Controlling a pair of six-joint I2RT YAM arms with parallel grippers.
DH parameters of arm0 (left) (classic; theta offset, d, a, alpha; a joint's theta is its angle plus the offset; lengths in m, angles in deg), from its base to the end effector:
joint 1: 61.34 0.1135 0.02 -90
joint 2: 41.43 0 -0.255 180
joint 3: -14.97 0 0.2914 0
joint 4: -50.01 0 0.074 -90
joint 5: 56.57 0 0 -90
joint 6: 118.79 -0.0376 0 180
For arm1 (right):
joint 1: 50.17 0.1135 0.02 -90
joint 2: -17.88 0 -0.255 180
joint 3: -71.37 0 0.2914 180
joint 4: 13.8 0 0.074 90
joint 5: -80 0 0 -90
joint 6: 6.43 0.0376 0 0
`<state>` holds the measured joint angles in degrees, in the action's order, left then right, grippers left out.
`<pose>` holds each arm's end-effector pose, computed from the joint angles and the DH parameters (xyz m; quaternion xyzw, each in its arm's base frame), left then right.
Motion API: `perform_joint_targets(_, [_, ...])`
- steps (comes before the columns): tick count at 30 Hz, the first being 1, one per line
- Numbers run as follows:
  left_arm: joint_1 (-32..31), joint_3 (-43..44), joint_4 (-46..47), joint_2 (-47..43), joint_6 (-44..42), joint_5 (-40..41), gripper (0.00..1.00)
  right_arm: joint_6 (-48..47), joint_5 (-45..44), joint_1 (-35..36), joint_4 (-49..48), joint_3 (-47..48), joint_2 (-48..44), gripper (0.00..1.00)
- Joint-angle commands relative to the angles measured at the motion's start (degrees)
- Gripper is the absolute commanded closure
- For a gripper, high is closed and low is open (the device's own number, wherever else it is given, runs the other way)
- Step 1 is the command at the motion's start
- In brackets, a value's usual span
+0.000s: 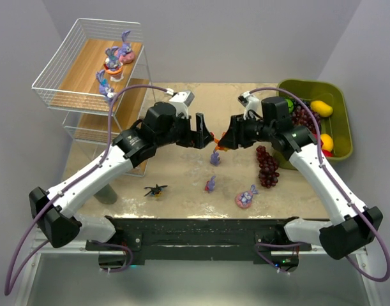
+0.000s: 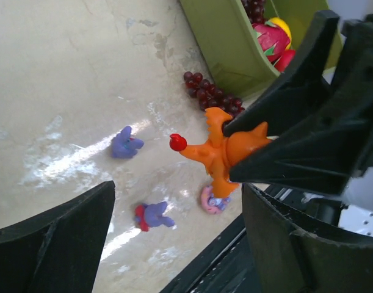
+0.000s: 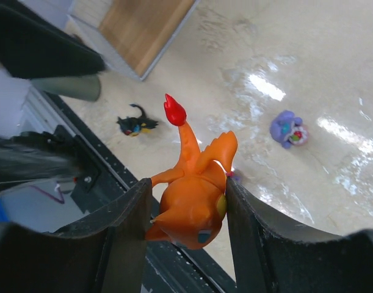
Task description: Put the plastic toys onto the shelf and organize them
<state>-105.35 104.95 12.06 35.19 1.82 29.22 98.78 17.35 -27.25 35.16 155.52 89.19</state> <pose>0.2469 -0.2423 0.3825 0.1178 0.8328 -0.3519 0.4107 0.2780 0.1363 0.3565 -0.1651 0.8570 0.3430 0.3472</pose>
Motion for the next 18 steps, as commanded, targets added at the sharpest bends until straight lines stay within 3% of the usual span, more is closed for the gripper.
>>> perform_joint_targets(1, [-0.29, -3.83, 9.79, -0.15, 9.99, 0.60, 0.14, 0.97, 7.79, 0.02, -3.07, 6.29, -1.88, 1.00])
perform_joint_targets(6, [-0.38, -6.03, 15.95, -0.86, 14.12, 1.39, 0.23, 0.62, 10.44, -0.07, -2.54, 8.94, -2.05, 1.00])
perform_joint_targets(18, [-0.38, -6.47, 17.89, -0.51, 15.79, 0.96, 0.46, 0.09, 11.50, -0.06, -3.33, 8.77, -3.02, 1.00])
